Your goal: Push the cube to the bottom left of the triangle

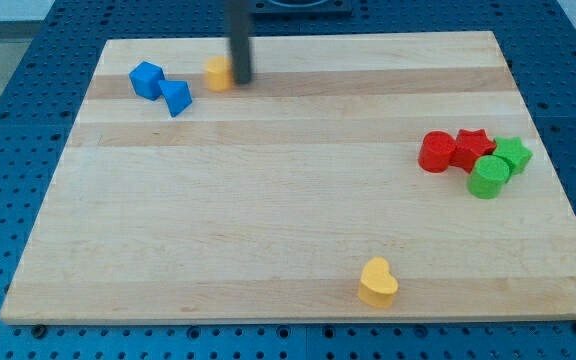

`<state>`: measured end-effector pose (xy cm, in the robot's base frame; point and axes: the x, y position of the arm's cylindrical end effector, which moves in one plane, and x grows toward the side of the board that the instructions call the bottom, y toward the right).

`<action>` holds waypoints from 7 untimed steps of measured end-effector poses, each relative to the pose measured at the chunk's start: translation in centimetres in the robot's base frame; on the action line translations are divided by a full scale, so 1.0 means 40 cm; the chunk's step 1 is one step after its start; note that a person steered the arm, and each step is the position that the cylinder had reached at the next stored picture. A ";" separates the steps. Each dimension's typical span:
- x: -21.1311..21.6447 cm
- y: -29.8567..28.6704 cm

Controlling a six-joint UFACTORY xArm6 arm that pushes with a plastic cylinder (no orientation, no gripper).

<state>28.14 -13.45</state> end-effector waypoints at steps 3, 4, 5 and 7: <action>-0.152 -0.026; -0.223 -0.050; -0.218 -0.250; -0.192 -0.424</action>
<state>20.46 -30.40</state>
